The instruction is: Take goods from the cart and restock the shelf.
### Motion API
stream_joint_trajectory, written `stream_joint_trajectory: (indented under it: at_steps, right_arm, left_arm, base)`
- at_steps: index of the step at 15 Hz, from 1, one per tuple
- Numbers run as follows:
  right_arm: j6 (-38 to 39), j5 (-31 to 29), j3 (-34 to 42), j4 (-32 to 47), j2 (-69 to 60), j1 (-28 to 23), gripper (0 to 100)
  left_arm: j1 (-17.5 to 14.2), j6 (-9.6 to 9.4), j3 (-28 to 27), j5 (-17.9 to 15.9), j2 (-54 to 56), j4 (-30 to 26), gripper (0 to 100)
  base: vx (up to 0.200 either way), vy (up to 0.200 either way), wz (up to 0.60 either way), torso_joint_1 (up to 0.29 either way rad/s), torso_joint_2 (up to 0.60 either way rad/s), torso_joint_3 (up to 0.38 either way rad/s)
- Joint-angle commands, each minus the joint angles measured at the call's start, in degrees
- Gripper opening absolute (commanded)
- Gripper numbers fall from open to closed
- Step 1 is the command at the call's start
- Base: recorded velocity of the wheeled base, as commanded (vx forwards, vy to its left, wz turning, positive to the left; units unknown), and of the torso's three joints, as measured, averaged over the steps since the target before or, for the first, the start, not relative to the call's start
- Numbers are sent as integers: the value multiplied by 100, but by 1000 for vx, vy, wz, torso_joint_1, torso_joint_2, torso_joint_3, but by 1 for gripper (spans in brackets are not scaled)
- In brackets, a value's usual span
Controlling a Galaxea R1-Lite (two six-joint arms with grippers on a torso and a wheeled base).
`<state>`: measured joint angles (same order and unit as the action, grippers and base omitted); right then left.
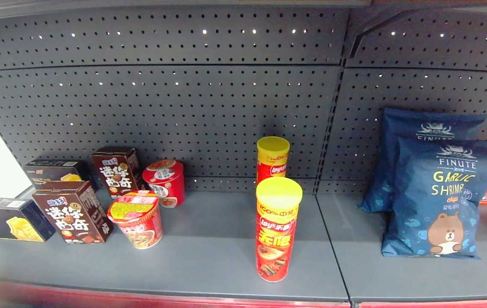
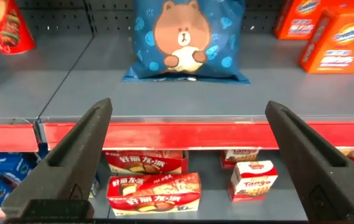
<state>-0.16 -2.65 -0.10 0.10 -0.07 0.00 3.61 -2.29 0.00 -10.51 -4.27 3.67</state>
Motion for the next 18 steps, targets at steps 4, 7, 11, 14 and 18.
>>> stream_joint_trajectory:
  at_steps: [4, 7, 11, 14, 18]
  right_arm:
    - [-11, 27, 1, -1, 7, 0, 100]
    - [-11, 27, 1, -1, 7, 0, 100]
    - [-11, 27, 1, -1, 7, 0, 100]
    - [-11, 27, 1, -1, 7, 0, 100]
    - [-11, 27, 1, -1, 7, 0, 100]
  left_arm:
    - [0, 18, 0, -13, -30, 2, 100]
    - [0, 18, 0, -13, -30, 2, 100]
    - [0, 18, 0, -4, -30, 2, 100]
    - [0, 36, 0, 14, -39, 2, 100]
    - [0, 71, 0, 14, -30, 2, 100]
  base:
    - [0, 0, -150, 1, 1, 1]
    - [0, 0, 0, 0, 0, 0]
    - [0, 0, 0, 0, 0, 0]
    - [0, 0, 0, 0, 0, 0]
    - [0, 0, 0, 0, 0, 0]
